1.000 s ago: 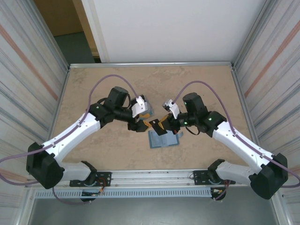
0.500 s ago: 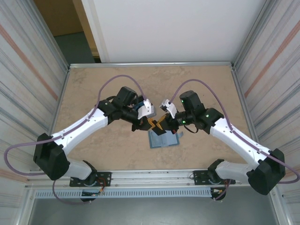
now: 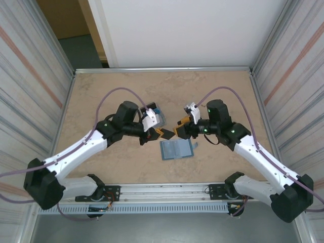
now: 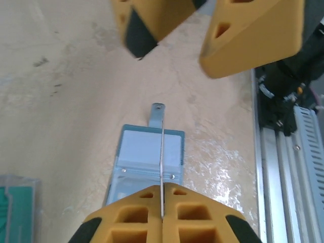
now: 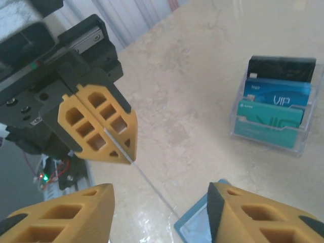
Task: Take the credit cards out of the card holder
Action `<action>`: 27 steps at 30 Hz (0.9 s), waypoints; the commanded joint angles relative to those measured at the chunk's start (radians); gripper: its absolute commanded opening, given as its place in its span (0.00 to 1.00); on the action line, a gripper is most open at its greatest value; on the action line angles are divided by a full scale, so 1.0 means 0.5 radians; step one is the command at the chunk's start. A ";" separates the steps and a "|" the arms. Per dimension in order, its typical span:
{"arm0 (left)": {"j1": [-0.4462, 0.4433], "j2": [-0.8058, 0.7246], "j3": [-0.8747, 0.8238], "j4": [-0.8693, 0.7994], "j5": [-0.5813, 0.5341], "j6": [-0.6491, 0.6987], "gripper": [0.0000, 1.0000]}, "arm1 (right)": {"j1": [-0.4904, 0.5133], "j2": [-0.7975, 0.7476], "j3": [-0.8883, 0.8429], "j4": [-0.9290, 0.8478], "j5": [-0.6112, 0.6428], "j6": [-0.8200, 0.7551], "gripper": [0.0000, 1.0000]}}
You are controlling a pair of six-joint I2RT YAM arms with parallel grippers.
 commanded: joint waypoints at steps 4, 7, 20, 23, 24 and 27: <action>0.004 -0.321 -0.333 0.788 -0.438 -0.834 0.00 | -0.009 -0.107 -0.182 0.552 0.071 0.539 0.61; 0.004 -0.412 -0.477 1.095 -0.463 -1.113 0.00 | -0.017 -0.071 -0.235 0.728 0.101 0.719 0.61; 0.003 -0.406 -0.629 1.684 -0.326 -1.636 0.00 | -0.040 0.296 -0.286 1.603 -0.410 1.167 0.52; 0.004 -0.390 -0.646 1.726 -0.333 -1.667 0.00 | -0.034 0.277 -0.281 1.625 -0.420 1.145 0.40; 0.006 -0.381 -0.656 1.750 -0.334 -1.679 0.00 | -0.034 0.265 -0.275 1.620 -0.417 1.134 0.34; 0.007 -0.354 -0.651 1.778 -0.306 -1.694 0.00 | -0.030 0.230 -0.289 1.604 -0.394 1.099 0.20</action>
